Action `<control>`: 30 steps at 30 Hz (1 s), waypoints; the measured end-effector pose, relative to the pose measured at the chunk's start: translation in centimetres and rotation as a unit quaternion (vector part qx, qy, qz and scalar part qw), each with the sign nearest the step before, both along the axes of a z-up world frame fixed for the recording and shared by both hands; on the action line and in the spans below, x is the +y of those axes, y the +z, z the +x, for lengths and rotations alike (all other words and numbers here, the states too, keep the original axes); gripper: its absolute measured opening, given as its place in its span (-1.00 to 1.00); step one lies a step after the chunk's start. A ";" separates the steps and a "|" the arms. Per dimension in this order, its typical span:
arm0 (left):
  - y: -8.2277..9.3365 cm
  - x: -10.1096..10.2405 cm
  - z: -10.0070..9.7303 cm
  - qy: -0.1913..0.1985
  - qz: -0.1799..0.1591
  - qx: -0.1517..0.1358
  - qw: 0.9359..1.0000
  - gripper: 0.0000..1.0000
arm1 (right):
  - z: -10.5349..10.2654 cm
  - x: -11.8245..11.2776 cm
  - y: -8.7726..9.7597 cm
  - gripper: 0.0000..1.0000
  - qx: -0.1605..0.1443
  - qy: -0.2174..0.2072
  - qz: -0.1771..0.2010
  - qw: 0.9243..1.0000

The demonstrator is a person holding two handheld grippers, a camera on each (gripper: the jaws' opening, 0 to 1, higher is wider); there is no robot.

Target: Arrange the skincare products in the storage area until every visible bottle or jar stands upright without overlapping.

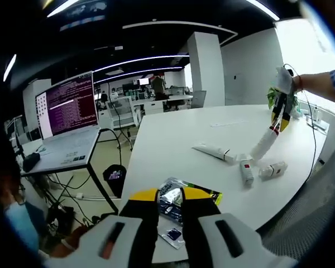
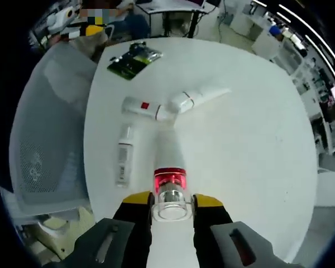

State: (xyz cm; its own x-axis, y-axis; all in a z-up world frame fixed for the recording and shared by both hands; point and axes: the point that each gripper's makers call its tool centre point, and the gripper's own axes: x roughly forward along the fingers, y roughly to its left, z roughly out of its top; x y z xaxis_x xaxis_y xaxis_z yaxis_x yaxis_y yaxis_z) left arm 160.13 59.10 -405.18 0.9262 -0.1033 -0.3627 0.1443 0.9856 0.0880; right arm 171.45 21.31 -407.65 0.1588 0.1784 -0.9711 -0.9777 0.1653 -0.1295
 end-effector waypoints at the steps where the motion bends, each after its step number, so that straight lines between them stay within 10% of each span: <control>1: 0.0 0.0 0.0 0.000 0.000 0.000 1.000 -0.80 | 0.1 0.4 0.3 -0.54 0.000 0.008 -0.005 1.000; 30: 0.1 0.0 0.0 -0.003 -0.002 -0.003 1.000 -0.81 | 2.4 7.2 2.2 -0.52 -0.007 0.090 -0.024 0.996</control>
State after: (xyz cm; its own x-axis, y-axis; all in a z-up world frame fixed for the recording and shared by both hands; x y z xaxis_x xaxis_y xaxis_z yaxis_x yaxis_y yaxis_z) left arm 160.17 59.09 -405.09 0.9275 -0.1106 -0.3571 0.1504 0.9849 0.0858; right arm 173.89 28.49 -405.47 0.1418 0.1587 -0.9771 -0.9890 -0.0199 -0.1468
